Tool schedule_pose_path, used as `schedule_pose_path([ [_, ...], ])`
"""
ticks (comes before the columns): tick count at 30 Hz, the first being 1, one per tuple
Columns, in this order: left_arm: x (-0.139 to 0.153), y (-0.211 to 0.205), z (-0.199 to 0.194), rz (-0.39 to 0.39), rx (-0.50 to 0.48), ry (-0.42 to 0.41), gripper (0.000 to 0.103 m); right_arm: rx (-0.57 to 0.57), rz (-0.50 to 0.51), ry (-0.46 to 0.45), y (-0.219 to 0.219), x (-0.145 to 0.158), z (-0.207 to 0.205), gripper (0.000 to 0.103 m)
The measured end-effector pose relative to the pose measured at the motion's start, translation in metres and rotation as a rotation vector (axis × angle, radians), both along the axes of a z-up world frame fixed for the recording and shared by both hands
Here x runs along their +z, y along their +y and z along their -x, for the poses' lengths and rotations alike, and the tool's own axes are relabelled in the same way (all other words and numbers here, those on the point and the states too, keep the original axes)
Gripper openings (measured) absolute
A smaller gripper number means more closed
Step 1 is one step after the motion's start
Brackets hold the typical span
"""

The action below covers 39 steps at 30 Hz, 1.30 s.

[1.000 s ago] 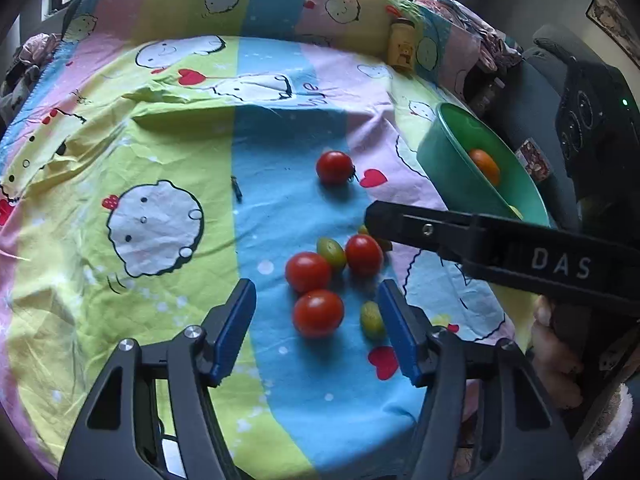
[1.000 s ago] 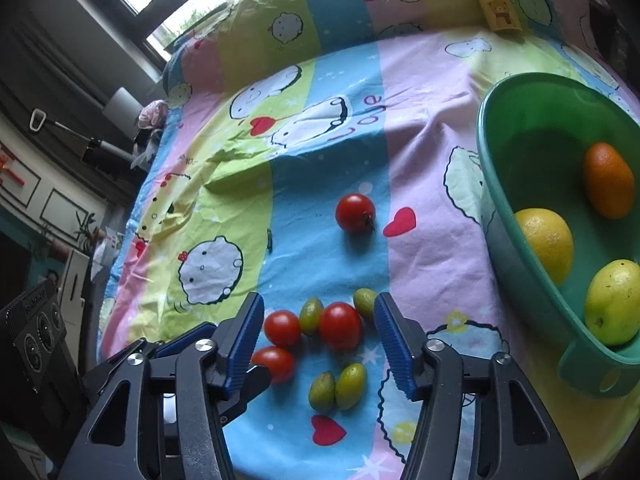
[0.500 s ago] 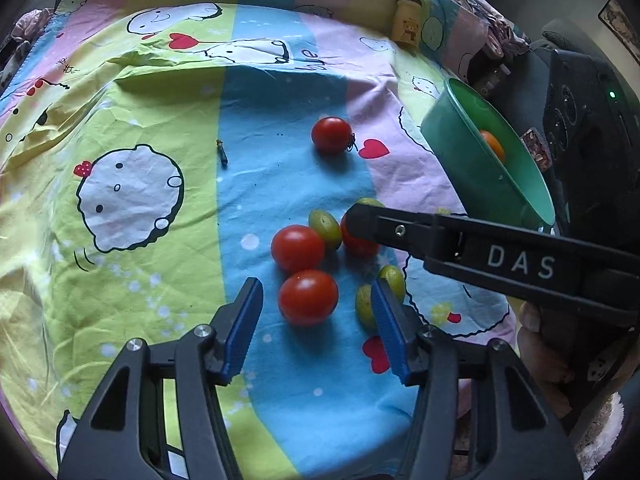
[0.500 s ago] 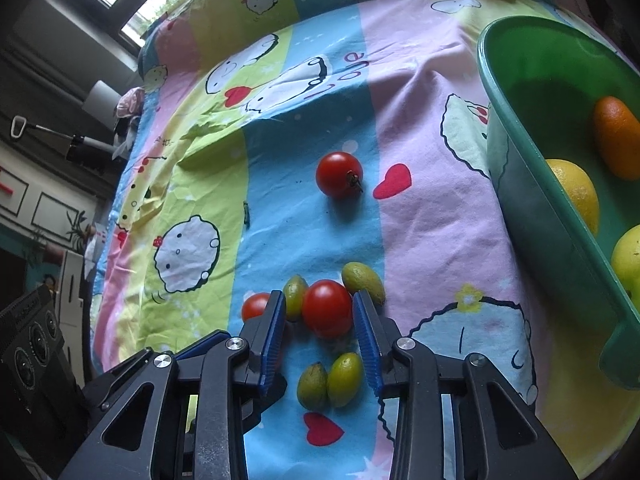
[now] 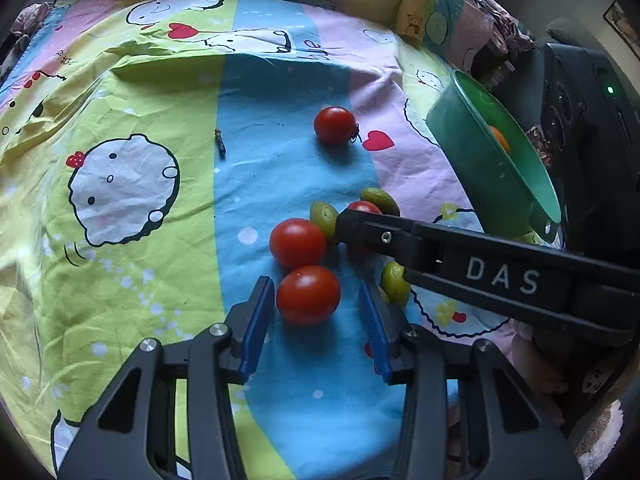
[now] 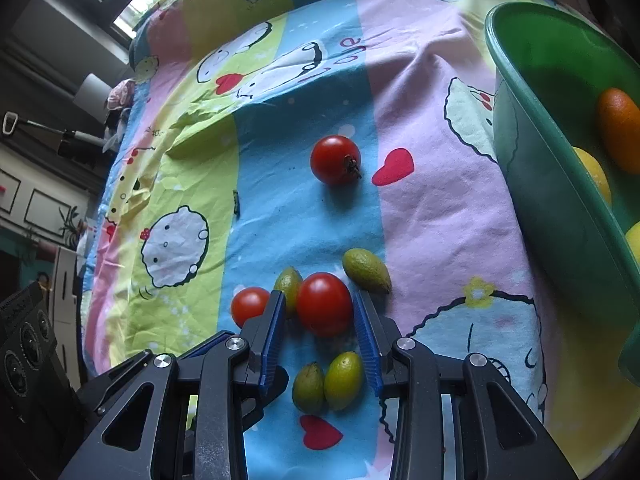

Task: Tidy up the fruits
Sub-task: 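Lower the right gripper around a red cherry tomato while the left gripper lowers around another, then close both grippers on their red cherry tomatoes and lift them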

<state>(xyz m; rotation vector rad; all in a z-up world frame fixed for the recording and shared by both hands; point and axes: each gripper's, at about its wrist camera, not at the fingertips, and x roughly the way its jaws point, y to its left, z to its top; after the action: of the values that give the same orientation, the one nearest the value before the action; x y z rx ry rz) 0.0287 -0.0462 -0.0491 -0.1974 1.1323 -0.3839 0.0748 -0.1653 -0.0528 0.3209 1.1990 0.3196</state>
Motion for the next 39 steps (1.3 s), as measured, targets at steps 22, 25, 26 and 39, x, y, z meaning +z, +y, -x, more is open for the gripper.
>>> schedule_pose_path([
  [22, -0.001, 0.001, -0.001, -0.010, 0.005, -0.009, 0.032, -0.004, 0.001, -0.004, -0.001, -0.001, -0.001, 0.033],
  [25, 0.000, 0.000, 0.000, -0.011, 0.003, -0.016, 0.032, -0.005, -0.001, -0.009, -0.002, 0.000, -0.001, 0.032],
  [26, 0.001, -0.001, 0.000, -0.010, 0.003, -0.018, 0.032, -0.005, 0.000, -0.009, -0.002, 0.001, -0.001, 0.032],
  [39, 0.013, -0.001, 0.006, 0.008, 0.004, -0.072, 0.032, -0.014, -0.024, -0.034, -0.009, 0.009, 0.002, 0.032],
])
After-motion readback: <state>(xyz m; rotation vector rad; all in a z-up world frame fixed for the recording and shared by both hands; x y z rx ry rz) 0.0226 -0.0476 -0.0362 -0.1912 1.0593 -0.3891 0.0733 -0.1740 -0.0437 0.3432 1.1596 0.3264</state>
